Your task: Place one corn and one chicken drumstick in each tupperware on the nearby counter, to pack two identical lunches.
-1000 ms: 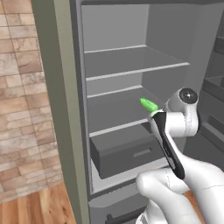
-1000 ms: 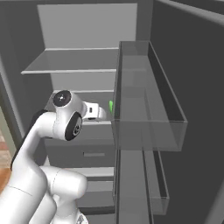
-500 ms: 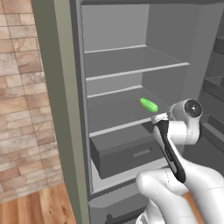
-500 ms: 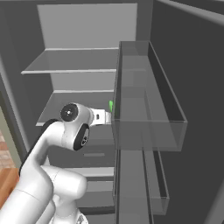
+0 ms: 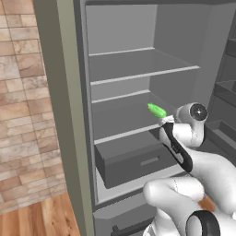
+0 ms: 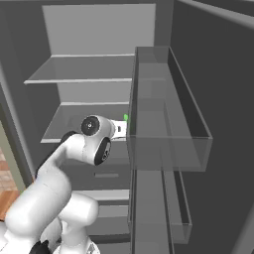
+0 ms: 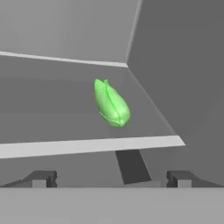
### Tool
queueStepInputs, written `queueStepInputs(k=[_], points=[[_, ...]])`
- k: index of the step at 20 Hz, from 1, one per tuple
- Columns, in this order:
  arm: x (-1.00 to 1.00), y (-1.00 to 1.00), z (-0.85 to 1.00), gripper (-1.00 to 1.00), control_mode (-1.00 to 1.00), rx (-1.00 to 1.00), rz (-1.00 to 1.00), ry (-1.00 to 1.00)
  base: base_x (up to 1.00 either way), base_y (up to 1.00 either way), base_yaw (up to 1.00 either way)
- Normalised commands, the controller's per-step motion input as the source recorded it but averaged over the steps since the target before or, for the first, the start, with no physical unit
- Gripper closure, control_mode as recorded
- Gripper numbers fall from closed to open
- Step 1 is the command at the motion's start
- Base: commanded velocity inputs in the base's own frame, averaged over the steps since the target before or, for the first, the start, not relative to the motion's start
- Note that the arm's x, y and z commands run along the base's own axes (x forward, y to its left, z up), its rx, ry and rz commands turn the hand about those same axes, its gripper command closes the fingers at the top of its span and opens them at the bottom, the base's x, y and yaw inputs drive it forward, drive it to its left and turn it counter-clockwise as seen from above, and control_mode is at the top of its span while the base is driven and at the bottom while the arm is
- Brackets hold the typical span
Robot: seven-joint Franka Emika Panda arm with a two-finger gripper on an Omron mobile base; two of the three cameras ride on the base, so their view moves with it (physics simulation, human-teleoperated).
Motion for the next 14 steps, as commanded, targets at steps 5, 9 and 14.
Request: queueStepInputs(k=[5,9,14], points=[[0.49,-0.11,0.00,-1.00,-1.00,0.00,0.00,0.00,0.00,0.00,0.00],[0.50,-0.01,0.00,-1.00,-1.00,0.00,0.00,0.00,0.00,0.00,0.00],[0.47,0.00,0.00,-1.00,-1.00,0.00,0.00,0.00,0.00,0.00,0.00]])
